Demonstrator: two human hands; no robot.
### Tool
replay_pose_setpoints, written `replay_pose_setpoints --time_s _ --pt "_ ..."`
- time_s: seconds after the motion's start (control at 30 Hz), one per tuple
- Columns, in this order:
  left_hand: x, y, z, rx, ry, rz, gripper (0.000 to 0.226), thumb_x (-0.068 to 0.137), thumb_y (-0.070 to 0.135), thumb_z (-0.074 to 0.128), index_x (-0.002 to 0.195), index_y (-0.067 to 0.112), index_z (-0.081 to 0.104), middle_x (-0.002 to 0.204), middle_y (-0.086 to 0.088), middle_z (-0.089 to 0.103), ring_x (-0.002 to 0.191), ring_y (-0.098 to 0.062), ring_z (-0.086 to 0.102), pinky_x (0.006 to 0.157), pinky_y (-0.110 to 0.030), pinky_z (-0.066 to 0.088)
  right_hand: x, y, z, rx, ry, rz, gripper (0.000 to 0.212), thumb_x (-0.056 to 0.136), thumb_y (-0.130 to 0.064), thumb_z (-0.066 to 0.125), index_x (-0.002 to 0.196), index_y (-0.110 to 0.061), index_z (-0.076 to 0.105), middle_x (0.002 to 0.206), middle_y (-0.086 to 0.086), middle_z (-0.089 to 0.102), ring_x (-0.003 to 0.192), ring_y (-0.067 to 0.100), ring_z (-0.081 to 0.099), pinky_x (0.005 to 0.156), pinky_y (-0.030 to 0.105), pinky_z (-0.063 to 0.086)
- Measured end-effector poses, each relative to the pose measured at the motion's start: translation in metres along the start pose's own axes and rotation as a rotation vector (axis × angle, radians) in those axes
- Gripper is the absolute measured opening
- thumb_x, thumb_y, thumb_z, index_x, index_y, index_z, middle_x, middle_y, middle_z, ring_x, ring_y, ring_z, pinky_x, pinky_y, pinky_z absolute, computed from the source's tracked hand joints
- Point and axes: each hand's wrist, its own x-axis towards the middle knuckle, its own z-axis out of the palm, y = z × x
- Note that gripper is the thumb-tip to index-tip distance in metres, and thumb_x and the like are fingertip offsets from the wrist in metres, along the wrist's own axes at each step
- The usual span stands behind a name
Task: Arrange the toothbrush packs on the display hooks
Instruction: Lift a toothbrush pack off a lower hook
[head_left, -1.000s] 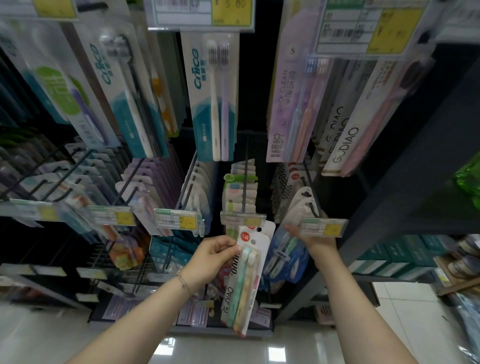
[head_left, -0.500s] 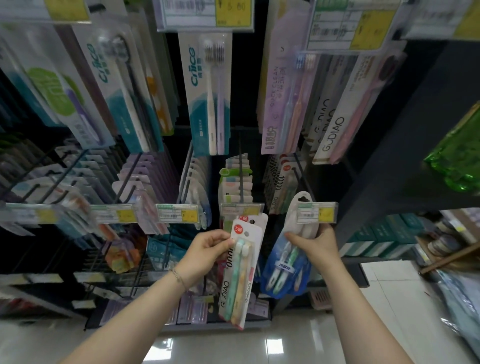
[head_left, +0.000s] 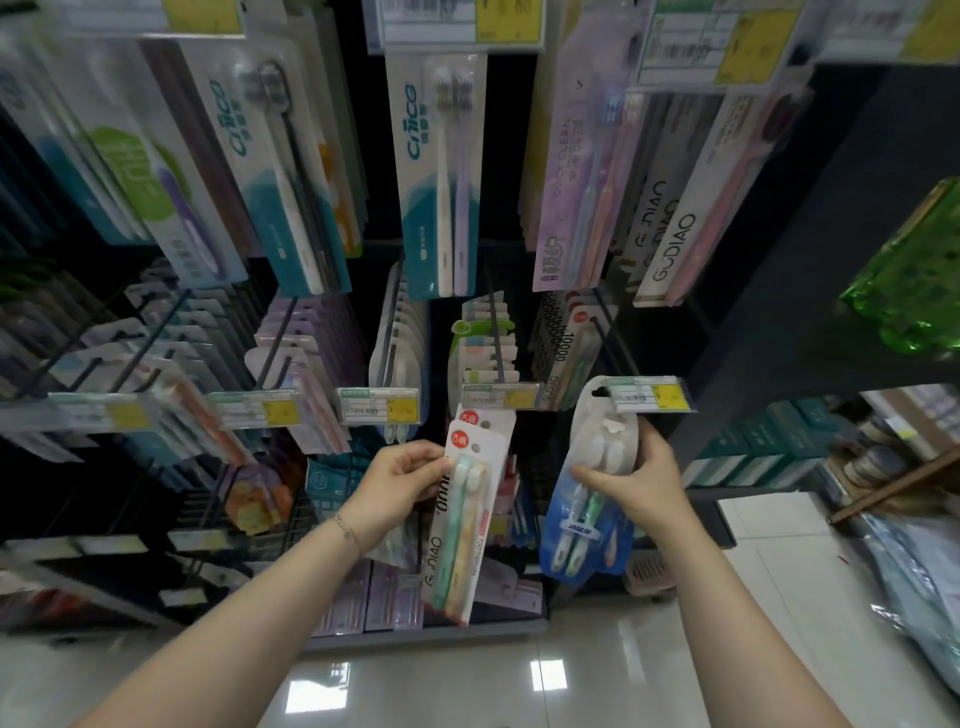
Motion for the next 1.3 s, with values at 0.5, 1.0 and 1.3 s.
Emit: replay_pose_setpoints --time_s 0.5,1.0,1.3 --pt "-0.02 -0.018 -0.038 0.027 0.162 0.04 0.014 0.09 0.006 0.061 0.083 0.013 0.07 0.073 0.007 0.072 0.069 -0.001 0.065 0.066 -0.017 0.052 -0.019 0.013 0.071 -0.15 -0.227 0.089 0.05 0.07 -0.004 0.082 0.106 -0.028 0.055 0.098 -0.009 0.065 0.085 -0.004 0.064 0.064 0.014 0.051" --pt "-0.05 -0.045 -0.122 -0.001 0.372 -0.041 0.009 0.089 0.013 0.065 0.09 0.009 0.073 0.091 -0.019 0.071 0.082 -0.025 0.063 0.079 -0.041 0.052 0.004 -0.024 0.176 -0.133 -0.45 -0.002 0.05 0.078 -0.002 0.073 0.098 -0.041 0.048 0.095 -0.021 0.059 0.087 -0.008 0.061 0.076 0.01 0.05" --pt "-0.046 -0.047 -0.12 -0.04 0.388 -0.032 0.01 0.09 0.009 0.062 0.088 0.01 0.072 0.08 -0.006 0.072 0.071 -0.014 0.063 0.062 -0.023 0.053 0.006 -0.024 0.175 -0.047 -0.439 -0.046 0.062 0.078 0.011 0.064 0.109 -0.039 0.045 0.099 -0.02 0.055 0.093 -0.014 0.058 0.069 -0.001 0.042"
